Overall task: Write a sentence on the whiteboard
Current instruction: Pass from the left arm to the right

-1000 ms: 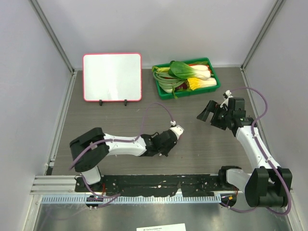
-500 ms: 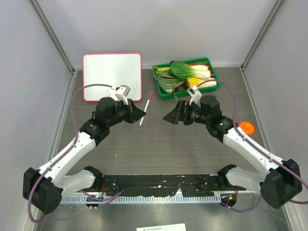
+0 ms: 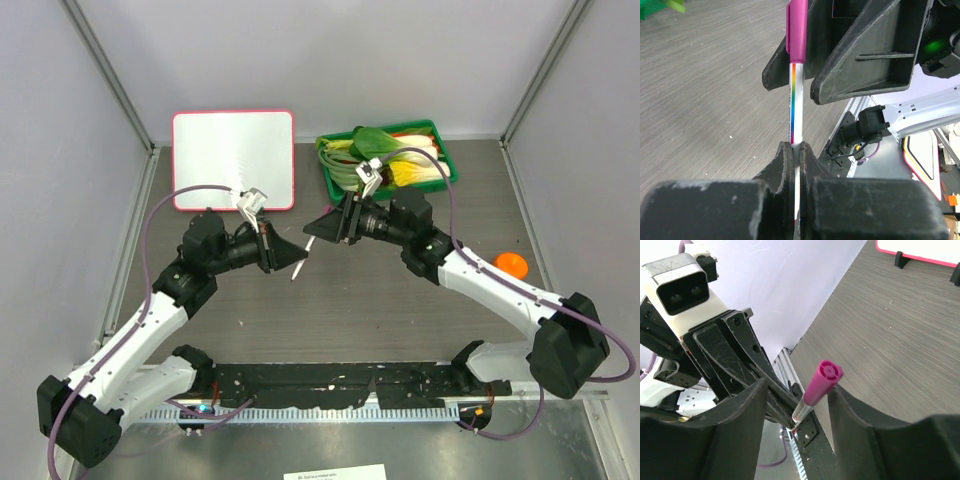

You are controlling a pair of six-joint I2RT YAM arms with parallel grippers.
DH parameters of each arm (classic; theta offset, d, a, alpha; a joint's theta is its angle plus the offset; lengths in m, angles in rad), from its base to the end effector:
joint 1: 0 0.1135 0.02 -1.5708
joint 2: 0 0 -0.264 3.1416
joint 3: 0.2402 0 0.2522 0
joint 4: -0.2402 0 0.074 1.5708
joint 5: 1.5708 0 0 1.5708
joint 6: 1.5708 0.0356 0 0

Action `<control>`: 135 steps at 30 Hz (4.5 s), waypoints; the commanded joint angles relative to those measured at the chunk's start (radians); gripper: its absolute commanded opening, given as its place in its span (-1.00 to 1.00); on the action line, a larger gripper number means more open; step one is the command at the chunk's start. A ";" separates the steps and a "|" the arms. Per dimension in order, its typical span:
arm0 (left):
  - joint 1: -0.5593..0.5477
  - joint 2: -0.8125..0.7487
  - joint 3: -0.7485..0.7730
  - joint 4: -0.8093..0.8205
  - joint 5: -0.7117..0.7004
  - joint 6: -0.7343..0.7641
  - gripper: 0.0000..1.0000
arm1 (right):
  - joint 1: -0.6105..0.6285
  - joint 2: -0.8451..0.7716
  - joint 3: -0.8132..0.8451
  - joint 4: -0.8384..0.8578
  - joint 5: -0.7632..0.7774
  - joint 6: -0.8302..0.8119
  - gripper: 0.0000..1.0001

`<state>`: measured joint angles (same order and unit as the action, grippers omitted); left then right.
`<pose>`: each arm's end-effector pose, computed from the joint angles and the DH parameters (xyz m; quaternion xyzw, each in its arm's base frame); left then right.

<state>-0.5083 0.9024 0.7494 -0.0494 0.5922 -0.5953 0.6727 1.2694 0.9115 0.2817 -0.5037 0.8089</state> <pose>0.1730 -0.1191 0.3218 0.1520 0.7485 -0.5095 0.3963 0.2216 0.1985 0.3280 -0.1206 0.7203 0.5791 0.3624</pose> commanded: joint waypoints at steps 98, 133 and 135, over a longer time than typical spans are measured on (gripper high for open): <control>-0.002 0.006 0.018 0.071 0.281 -0.009 -1.00 | 0.022 -0.076 0.000 -0.033 -0.196 0.072 -0.34; -0.003 -0.014 0.002 0.069 0.287 -0.017 -1.00 | 0.022 -0.110 -0.031 -0.018 -0.148 0.084 -0.42; -0.002 -0.014 0.004 0.068 0.285 -0.017 -1.00 | 0.022 -0.104 -0.025 -0.012 -0.154 0.088 -0.68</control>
<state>-0.5144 0.9131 0.7490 -0.0196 0.8551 -0.6033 0.6918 1.1889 0.8616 0.2470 -0.6495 0.9085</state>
